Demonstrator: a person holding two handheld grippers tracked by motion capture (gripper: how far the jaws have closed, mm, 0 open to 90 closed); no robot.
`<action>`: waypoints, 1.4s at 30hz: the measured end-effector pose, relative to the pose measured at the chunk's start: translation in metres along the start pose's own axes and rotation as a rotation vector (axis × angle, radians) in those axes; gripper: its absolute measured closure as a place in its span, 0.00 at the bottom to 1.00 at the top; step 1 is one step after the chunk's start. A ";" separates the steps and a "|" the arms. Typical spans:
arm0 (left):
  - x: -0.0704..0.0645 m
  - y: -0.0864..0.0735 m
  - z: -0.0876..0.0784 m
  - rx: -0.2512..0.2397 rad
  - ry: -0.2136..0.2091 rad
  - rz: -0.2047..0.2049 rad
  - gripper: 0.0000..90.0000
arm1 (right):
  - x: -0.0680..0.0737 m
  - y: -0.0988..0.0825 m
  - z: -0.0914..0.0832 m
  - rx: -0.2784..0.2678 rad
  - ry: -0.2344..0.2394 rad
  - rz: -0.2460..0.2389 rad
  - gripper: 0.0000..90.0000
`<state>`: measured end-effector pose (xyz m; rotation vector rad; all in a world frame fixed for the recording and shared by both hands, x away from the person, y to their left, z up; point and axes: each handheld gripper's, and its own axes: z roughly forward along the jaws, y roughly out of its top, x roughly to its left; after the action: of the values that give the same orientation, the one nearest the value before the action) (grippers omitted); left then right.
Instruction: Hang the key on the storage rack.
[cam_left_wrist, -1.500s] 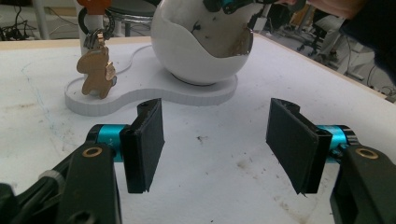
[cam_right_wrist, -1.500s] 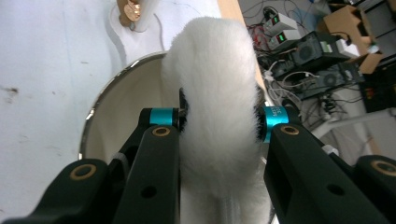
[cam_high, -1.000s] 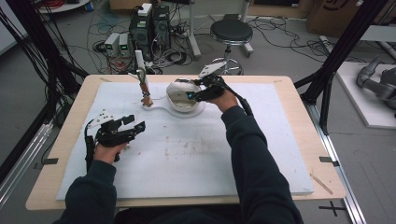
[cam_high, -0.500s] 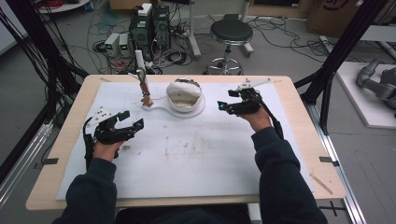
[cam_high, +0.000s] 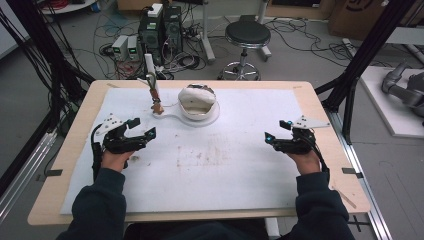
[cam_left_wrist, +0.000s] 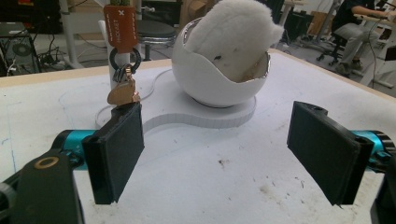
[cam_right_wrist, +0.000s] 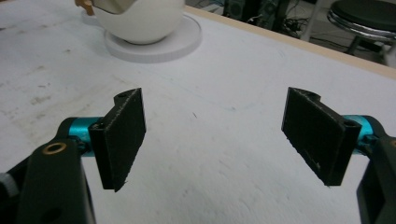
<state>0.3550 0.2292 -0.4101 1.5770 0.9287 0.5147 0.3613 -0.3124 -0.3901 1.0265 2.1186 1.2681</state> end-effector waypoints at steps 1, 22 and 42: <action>0.000 0.000 0.000 0.001 0.000 0.000 0.21 | -0.001 -0.003 -0.002 0.000 -0.008 0.002 0.24; -0.016 -0.004 0.002 0.035 -0.028 0.044 0.22 | -0.002 -0.018 -0.011 0.020 -0.072 -0.027 0.24; -0.013 -0.007 0.000 0.030 -0.018 0.028 0.23 | -0.004 -0.018 -0.009 0.012 -0.068 -0.014 0.24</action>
<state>0.3453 0.2186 -0.4146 1.6211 0.9056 0.5076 0.3503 -0.3257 -0.4016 1.0426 2.0810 1.1987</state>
